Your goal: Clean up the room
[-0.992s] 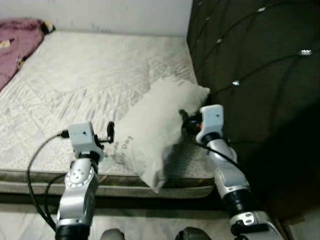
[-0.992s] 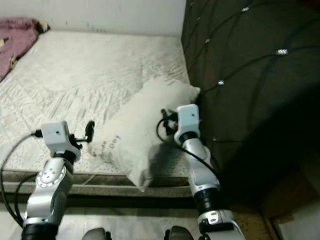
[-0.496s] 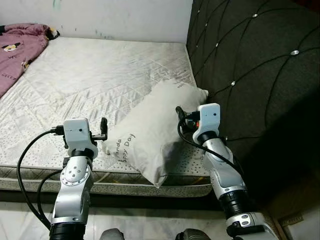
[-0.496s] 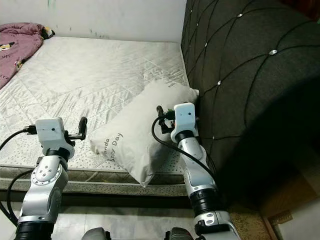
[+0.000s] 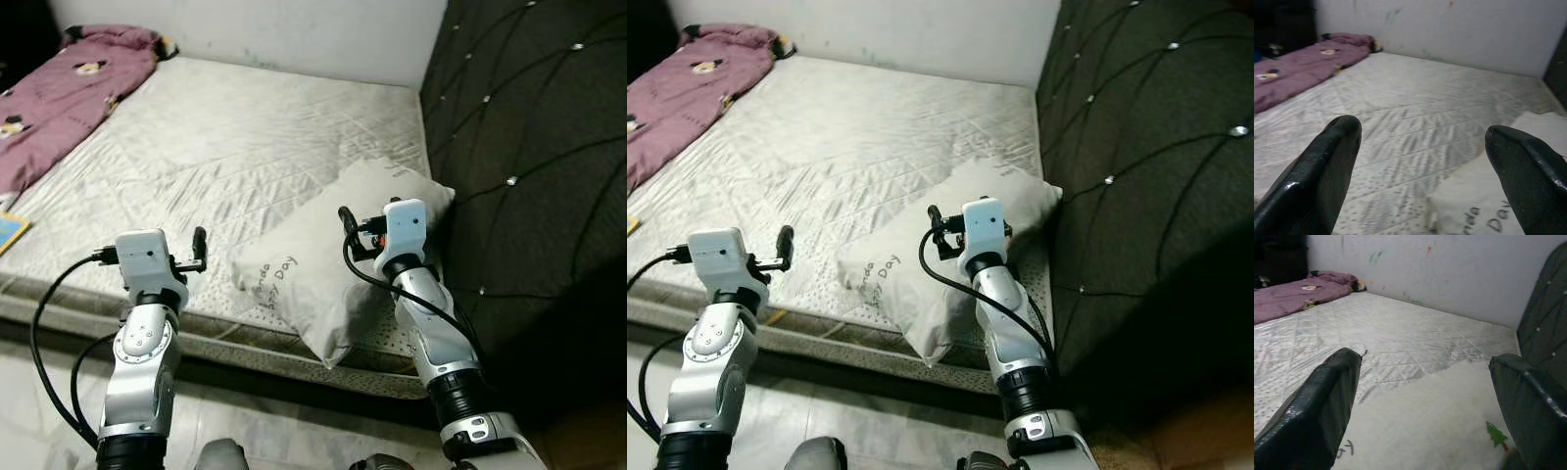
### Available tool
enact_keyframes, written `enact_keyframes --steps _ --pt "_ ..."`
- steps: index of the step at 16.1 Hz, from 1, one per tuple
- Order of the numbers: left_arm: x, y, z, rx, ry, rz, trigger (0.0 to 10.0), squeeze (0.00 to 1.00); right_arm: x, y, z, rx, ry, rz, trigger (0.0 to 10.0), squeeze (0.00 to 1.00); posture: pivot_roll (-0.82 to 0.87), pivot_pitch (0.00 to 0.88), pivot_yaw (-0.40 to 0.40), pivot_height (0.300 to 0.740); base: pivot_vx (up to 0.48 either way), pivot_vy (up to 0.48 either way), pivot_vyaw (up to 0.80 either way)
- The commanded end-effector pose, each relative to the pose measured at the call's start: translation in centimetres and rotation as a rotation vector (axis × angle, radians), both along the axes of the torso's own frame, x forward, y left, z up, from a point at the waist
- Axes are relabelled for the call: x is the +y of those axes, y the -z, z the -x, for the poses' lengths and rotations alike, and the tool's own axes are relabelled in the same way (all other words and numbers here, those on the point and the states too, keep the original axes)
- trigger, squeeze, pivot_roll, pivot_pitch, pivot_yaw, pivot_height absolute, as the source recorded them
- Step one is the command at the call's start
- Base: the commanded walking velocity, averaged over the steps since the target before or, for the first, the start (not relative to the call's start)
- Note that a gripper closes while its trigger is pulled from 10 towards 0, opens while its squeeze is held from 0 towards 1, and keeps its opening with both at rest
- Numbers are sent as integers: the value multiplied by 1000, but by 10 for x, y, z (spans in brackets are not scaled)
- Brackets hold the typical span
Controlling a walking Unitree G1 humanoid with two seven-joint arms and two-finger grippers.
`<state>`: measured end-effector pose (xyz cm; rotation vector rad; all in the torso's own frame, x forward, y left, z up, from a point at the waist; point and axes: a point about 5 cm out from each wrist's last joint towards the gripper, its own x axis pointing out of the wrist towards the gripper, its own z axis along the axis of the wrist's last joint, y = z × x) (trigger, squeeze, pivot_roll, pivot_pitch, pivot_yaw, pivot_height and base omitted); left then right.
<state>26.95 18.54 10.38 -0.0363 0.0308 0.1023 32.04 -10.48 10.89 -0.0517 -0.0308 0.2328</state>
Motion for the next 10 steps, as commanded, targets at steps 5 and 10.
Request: enact_keyframes --steps 5,10 --pt "-5 -4 0 -29 36 26 10000 0 -3 -5 -2 -12 14 -9 10000 0 -47 0 -31 740 167 0 -439" --pt "-5 -4 0 -33 45 30 10000 0 -3 -6 -2 -13 7 -7 10000 0 -45 0 -32 740 317 0 0"
